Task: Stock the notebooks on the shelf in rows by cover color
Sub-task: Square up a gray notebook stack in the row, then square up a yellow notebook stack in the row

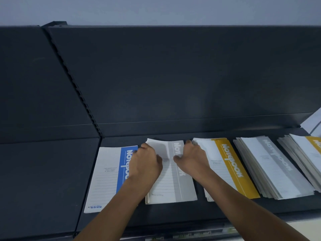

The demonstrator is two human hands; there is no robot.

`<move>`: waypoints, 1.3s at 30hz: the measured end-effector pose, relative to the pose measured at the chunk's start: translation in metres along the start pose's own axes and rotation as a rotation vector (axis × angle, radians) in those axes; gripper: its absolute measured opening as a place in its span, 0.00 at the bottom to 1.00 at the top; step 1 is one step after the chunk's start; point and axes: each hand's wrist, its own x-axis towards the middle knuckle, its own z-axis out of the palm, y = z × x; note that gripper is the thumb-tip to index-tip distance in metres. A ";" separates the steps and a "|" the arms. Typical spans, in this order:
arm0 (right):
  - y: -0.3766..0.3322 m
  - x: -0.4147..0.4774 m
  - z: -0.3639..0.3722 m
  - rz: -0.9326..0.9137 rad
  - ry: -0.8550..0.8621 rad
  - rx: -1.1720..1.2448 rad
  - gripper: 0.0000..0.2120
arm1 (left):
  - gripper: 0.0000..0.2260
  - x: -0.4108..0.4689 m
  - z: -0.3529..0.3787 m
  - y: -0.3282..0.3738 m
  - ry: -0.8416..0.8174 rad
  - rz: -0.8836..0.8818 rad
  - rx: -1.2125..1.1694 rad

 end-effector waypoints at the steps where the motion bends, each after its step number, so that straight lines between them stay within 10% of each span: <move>1: 0.000 0.000 -0.004 -0.006 0.021 0.017 0.15 | 0.18 0.000 -0.004 0.004 0.049 0.028 0.004; 10: 0.067 0.008 -0.067 -0.069 0.143 0.003 0.22 | 0.17 -0.009 -0.004 0.081 0.048 0.237 -0.210; 18: 0.147 0.005 -0.077 0.004 -0.083 0.099 0.26 | 0.23 -0.032 0.047 0.146 -0.240 -0.002 -0.321; 39: 0.173 0.002 -0.074 -0.018 -0.180 0.101 0.19 | 0.20 -0.022 0.054 0.178 -0.341 -0.315 -0.510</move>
